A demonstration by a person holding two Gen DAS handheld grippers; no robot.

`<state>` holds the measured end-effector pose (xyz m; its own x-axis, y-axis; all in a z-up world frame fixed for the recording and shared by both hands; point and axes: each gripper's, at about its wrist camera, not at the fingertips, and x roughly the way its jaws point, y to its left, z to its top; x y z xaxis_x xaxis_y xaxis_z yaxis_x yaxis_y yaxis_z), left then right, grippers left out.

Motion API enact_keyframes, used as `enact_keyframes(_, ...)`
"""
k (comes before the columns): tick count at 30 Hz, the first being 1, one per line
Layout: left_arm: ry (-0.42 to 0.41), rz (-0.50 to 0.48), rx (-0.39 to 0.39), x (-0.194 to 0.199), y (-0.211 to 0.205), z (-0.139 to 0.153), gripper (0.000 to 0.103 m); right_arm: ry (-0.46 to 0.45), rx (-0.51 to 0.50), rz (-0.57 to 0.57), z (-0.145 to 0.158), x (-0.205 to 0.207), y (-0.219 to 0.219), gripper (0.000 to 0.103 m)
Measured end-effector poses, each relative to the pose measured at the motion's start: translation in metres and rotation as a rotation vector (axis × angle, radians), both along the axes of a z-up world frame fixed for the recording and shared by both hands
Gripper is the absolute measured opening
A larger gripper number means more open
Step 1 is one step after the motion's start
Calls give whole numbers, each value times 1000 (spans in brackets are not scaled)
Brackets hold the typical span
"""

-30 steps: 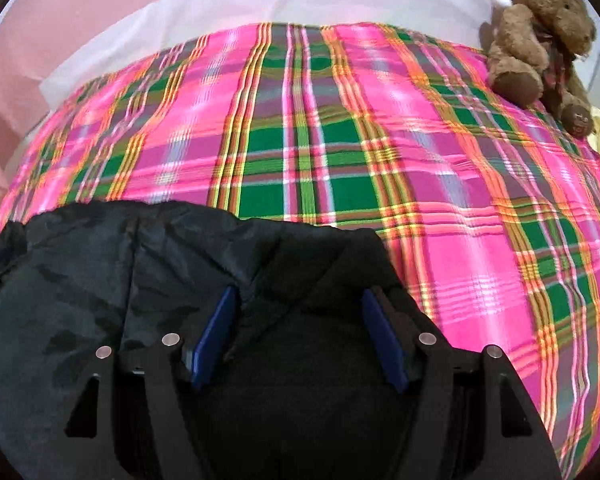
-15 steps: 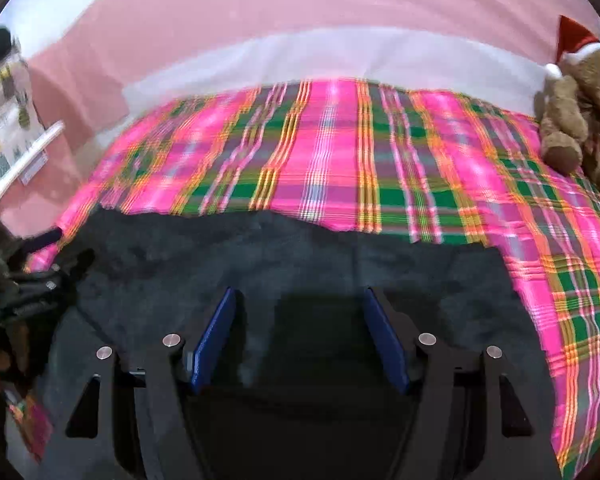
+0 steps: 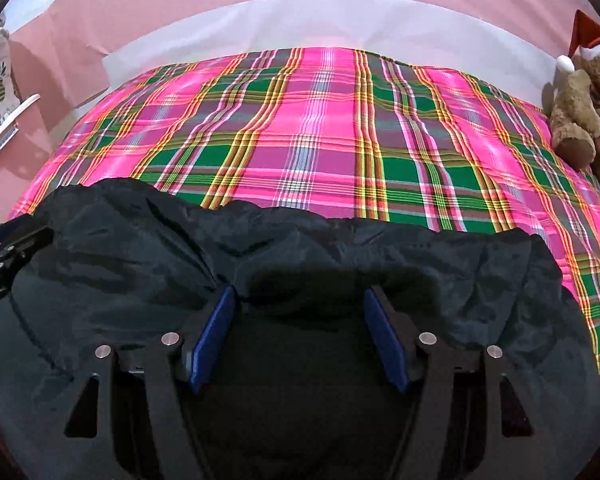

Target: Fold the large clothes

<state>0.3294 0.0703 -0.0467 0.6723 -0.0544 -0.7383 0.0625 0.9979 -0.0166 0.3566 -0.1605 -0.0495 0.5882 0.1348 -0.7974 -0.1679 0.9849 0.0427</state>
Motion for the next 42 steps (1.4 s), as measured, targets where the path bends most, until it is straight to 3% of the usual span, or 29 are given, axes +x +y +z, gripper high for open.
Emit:
enact_keyframes(12, -20, 20, -18, 5, 3, -10, 91, -23, 19, -11, 2, 0, -3, 66)
enact_keyframes(14, -10, 19, -20, 5, 3, -7, 91, -19, 42, -17, 17, -5, -10, 66)
enact_keyframes(17, 8, 29, -21, -2, 5, 10, 88, -89, 50, -31, 47, -23, -26, 66)
enact_keyframes(20, -24, 1, -74, -17, -2, 37, 86, -129, 40, -71, 66, -35, -56, 66)
enact_keyframes(24, -61, -135, -128, -27, -50, 60, 86, -50, -5, -200, 45, -27, -101, 66)
enact_keyframes(26, -51, -197, -80, -18, -83, 47, 87, -3, 19, -215, 27, -20, -114, 66)
enact_keyframes(28, 27, -213, -34, 2, -105, 18, 87, -5, 50, -226, 16, -17, -121, 66)
enact_keyframes(36, -11, -181, -55, 23, -109, -12, 87, -17, 34, -258, -7, 3, -116, 66)
enact_keyframes(40, 34, -171, -32, 21, -109, -1, 84, 10, 77, -269, 13, -7, -127, 66)
enact_keyframes(42, 53, -176, -67, 9, -96, 19, 77, -26, 97, -277, 29, -20, -132, 66)
